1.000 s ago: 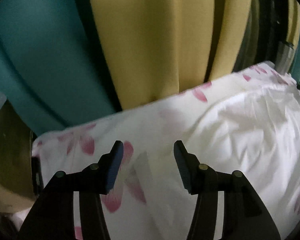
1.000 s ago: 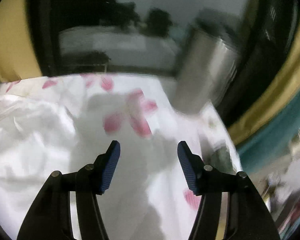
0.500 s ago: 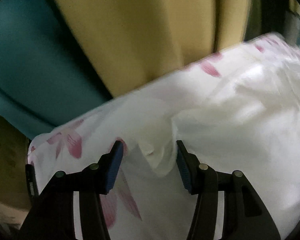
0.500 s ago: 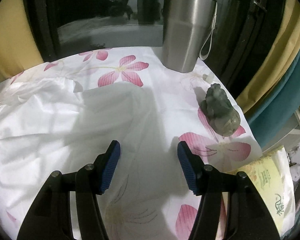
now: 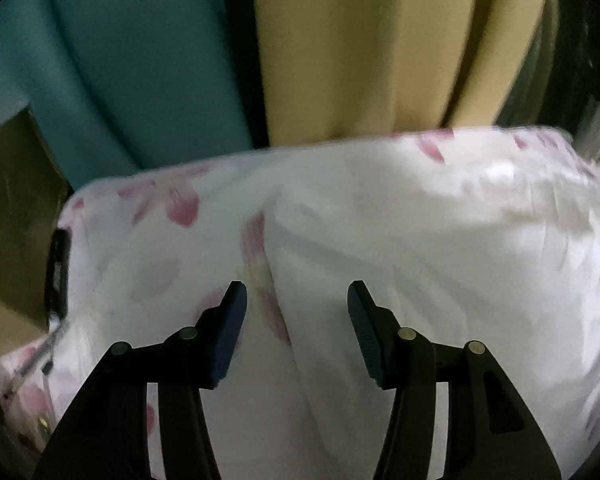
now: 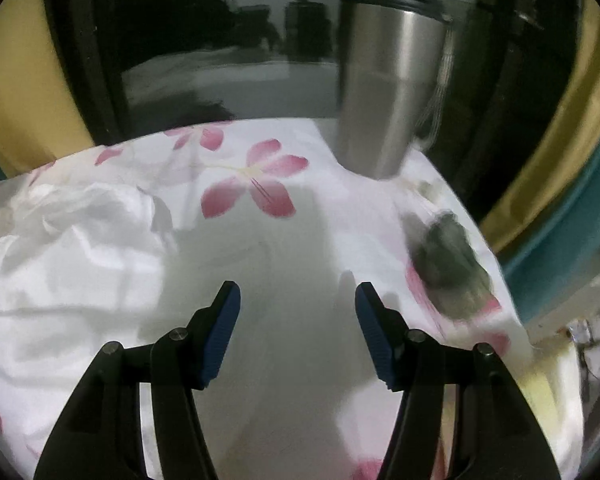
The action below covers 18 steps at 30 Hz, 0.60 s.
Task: Fold large clothes
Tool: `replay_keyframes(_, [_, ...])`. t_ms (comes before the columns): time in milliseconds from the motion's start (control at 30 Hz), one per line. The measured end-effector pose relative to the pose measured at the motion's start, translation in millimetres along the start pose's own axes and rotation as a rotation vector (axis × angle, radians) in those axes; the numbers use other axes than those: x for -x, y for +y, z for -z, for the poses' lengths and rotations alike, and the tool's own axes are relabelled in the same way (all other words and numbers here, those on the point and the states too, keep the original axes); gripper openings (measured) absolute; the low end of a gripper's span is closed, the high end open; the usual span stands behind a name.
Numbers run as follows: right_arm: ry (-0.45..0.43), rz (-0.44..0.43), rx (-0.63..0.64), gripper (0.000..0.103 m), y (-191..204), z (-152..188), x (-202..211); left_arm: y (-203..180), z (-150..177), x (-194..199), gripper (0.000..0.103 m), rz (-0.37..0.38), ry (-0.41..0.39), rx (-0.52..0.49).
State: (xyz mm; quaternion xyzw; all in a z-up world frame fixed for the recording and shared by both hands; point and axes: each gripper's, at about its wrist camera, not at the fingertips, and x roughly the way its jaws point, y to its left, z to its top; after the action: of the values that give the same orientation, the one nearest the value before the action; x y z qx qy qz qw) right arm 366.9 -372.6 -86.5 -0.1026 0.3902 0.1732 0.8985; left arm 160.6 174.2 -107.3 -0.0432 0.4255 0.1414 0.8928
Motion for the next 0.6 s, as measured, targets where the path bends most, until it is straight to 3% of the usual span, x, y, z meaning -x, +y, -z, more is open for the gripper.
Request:
replay_keyframes(33, [0.010, -0.013, -0.016, 0.057, 0, -3, -7, 0, 2, -2, 0.056, 0.015, 0.010, -0.007])
replay_keyframes(67, [0.029, -0.010, -0.024, 0.047, 2, -7, -15, -1, 4, -5, 0.055, 0.025, 0.024, -0.014])
replay_keyframes(100, [0.039, -0.011, -0.008, 0.016, 7, -8, -19, -1, 6, -3, 0.055, 0.027, 0.012, -0.018])
replay_keyframes(133, [0.026, -0.002, 0.021, 0.004, 13, -9, -19, 0, 7, -3, 0.055, 0.032, 0.013, -0.021])
replay_keyframes(167, [0.032, 0.014, 0.052, 0.003, 20, -10, -21, 2, 6, -3, 0.055, 0.042, 0.006, -0.023])
replay_keyframes(267, [0.037, 0.117, 0.104, 0.002, 27, -10, -22, 0, 3, -3, 0.004, 0.046, -0.003, -0.012])
replay_keyframes(433, [0.049, 0.189, 0.107, 0.002, 23, -2, -16, 2, 11, -3, 0.004, 0.046, -0.022, 0.024])
replay_keyframes(600, [0.059, 0.178, 0.114, 0.010, 25, 4, -3, 7, 18, 12, 0.004, 0.037, -0.017, 0.087])
